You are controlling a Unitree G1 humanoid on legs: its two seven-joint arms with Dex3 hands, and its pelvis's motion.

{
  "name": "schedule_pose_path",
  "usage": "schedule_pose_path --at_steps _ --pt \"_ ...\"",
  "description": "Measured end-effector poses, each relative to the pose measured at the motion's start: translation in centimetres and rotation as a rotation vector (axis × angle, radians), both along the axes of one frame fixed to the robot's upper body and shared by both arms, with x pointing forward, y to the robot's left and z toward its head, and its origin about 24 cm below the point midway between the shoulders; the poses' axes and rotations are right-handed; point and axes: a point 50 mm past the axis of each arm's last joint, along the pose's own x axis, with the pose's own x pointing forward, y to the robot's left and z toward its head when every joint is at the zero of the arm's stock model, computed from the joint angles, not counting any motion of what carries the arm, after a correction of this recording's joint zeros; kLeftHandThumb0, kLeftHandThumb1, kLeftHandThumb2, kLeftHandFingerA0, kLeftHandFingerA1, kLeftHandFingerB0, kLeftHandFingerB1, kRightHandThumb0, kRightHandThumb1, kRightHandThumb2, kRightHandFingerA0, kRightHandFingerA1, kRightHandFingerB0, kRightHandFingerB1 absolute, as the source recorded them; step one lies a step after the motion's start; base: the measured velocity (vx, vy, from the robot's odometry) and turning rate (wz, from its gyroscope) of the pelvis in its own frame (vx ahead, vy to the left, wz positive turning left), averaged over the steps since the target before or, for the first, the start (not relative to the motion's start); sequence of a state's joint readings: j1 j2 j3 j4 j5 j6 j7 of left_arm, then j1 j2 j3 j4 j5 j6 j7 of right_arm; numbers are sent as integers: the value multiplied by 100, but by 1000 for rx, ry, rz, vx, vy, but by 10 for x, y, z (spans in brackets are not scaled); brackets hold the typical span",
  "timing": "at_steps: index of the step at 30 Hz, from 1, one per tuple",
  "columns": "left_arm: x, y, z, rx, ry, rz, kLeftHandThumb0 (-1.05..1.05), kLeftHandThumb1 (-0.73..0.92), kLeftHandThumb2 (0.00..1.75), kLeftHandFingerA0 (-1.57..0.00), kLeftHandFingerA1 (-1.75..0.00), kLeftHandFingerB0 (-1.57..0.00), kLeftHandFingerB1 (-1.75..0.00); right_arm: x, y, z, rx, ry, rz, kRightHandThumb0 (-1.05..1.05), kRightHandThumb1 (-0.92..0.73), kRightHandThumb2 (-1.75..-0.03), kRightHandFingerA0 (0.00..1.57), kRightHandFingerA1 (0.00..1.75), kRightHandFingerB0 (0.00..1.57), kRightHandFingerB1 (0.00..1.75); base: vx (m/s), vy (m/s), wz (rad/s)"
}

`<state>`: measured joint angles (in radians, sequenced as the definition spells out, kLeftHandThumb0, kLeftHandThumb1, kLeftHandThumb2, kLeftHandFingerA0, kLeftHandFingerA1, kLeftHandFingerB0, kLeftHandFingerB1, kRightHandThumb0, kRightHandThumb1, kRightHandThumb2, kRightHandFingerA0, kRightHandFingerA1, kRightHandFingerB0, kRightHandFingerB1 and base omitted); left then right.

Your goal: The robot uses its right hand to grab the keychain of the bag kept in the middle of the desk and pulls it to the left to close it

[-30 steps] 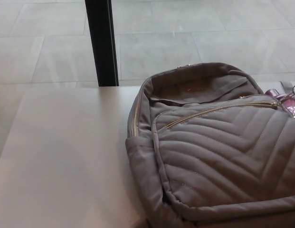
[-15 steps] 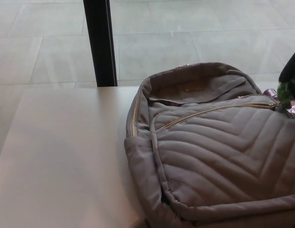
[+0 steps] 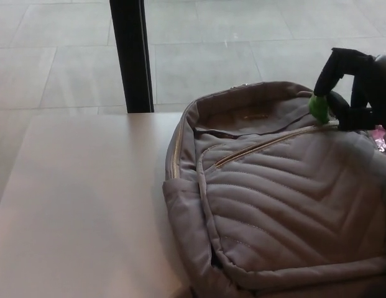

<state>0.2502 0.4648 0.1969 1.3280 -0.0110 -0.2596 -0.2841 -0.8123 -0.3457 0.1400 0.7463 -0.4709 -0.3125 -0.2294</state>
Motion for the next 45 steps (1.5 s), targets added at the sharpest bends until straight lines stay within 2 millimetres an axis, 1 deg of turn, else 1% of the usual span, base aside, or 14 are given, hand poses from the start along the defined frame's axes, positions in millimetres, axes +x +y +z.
schedule_pose_path --at_steps 2,3,4,5,7,8,14,16,17,19,20,22,23,45 --pt "0 0 0 0 0 -1 -84 92 81 -52 -68 -31 -47 1 1 -1 41 10 -16 -24 -57 -110 88 175 72 164 0 0 0" --pt "0 0 0 0 0 -1 -83 78 115 -49 -70 -31 -56 2 1 -1 68 15 -25 -23 -56 -112 88 175 72 163 0 0 0" --pt "0 0 0 0 -1 -1 -83 78 115 -49 -70 -31 -56 2 2 -2 90 20 -33 -23 -56 -112 88 175 72 163 0 0 0" --pt "1 0 0 0 -2 -1 -87 92 74 -48 -66 -34 -47 3 3 -3 113 27 -42 -23 -54 -115 90 175 74 160 0 0 0" --pt "1 0 0 0 -4 -1 -87 92 79 -51 -69 -34 -48 4 4 -4 138 38 -52 -24 -58 -107 88 175 73 158 0 0 0" --pt "1 0 0 0 -4 -2 -84 78 116 -48 -70 -31 -57 4 5 -4 152 42 -55 -25 -58 -105 89 175 73 159 0 0 0" --pt "4 -1 0 0 -8 -16 -85 79 116 -48 -69 -30 -56 5 21 -5 223 60 -53 -24 -55 -112 89 175 75 161 0 0 0" --pt "5 -1 0 0 -10 -18 -92 92 79 -48 -66 -34 -50 4 27 -7 238 69 -48 -26 -54 -114 90 175 75 163 0 0 0" --pt "5 -1 0 -1 -11 -18 -84 78 117 -48 -69 -27 -55 4 30 -8 245 73 -46 -26 -54 -115 89 175 74 164 0 0 0" --pt "6 -1 0 -2 -15 -18 -87 92 80 -52 -64 -32 -46 3 37 -8 256 81 -39 -26 -55 -114 89 175 74 162 0 0 0" --pt "6 -1 0 -2 -17 -18 -85 78 117 -48 -69 -28 -55 3 39 -7 257 83 -36 -22 -50 -121 90 175 77 158 0 0 0" --pt "7 -1 0 -2 -20 -18 -83 79 116 -47 -69 -28 -56 2 44 -7 249 86 -26 -25 -57 -109 89 175 75 161 0 0 0" --pt "7 0 0 -2 -22 -17 -87 92 75 -50 -66 -30 -48 2 47 -7 245 88 -19 -24 -59 -107 89 175 74 163 0 0 0" --pt "14 -1 -1 -3 -47 -11 -88 92 81 -53 -71 -31 -50 -10 112 -27 223 188 130 -23 -50 -119 92 175 81 158 0 0 0"
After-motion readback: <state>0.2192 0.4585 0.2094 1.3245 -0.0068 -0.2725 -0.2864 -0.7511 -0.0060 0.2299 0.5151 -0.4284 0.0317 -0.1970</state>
